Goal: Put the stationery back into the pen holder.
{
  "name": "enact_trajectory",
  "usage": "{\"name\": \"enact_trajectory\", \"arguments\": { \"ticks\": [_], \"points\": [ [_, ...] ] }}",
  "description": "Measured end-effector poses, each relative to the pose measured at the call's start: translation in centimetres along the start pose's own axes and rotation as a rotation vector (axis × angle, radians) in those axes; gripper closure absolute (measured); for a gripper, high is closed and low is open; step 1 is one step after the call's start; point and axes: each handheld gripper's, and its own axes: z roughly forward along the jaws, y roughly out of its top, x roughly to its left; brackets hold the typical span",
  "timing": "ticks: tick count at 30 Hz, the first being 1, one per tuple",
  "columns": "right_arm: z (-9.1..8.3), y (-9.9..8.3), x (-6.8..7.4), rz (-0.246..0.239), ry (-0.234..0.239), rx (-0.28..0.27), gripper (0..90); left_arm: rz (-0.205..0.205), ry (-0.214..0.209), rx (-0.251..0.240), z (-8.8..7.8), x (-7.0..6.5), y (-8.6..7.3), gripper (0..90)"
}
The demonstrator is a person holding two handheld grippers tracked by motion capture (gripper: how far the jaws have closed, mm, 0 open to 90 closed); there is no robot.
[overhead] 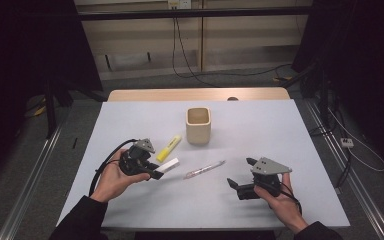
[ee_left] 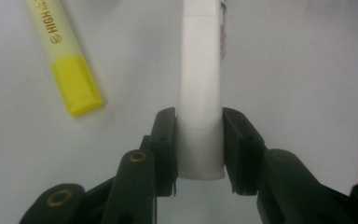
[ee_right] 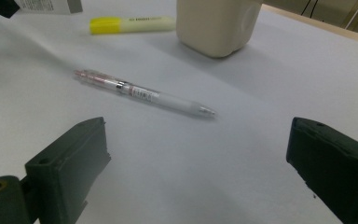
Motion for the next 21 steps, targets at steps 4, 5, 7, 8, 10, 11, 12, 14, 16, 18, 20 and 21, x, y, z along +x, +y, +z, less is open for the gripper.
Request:
{"name": "enact_trajectory", "arguments": {
  "ticks": [4,5,7,8,10,11,12,14,16,18,20,21],
  "points": [
    [0.4,0.2,0.8,-0.018,0.025,-0.006,5.0,0.017,-0.004,-0.005,0.1,-0.7,0.5,67.5],
    [0.5,0.3,0.9,-0.022,0.028,-0.008,5.0,0.023,-0.009,-0.008,0.2,-0.8,0.7,67.5],
    [0.6,0.5,1.0,-0.019,0.031,-0.017,5.0,0.029,-0.013,-0.008,0.4,-1.2,1.1,67.6],
    [0.7,0.7,1.1,-0.018,0.033,-0.018,5.0,0.029,-0.019,-0.01,0.5,-1.4,1.3,67.5],
    [0.9,0.9,1.2,-0.025,0.033,-0.021,5.0,0.037,-0.028,-0.008,0.7,-1.6,1.6,67.5],
    [0.9,1.0,1.2,-0.025,0.033,-0.02,5.0,0.039,-0.028,-0.005,0.8,-1.7,1.8,67.5],
    [1.0,1.0,1.3,-0.026,0.036,-0.022,5.0,0.05,-0.028,-0.002,0.9,-1.7,1.9,67.5],
    [1.1,1.2,1.4,-0.029,0.039,-0.022,5.1,0.048,-0.033,-0.002,1.1,-1.8,2.2,67.5],
    [1.2,1.3,1.6,-0.038,0.041,-0.022,5.2,0.056,-0.035,0.002,1.2,-1.8,2.5,67.5],
    [1.4,1.4,1.8,-0.052,0.042,-0.015,5.3,0.056,-0.039,0.003,1.4,-1.9,2.8,67.5],
    [1.6,1.5,1.9,-0.06,0.039,-0.01,5.5,0.061,-0.043,0.004,1.6,-2.0,3.1,67.5],
    [1.8,1.6,2.0,-0.07,0.037,-0.007,5.5,0.064,-0.046,0.004,1.8,-2.0,3.4,67.5]
  ]
}}
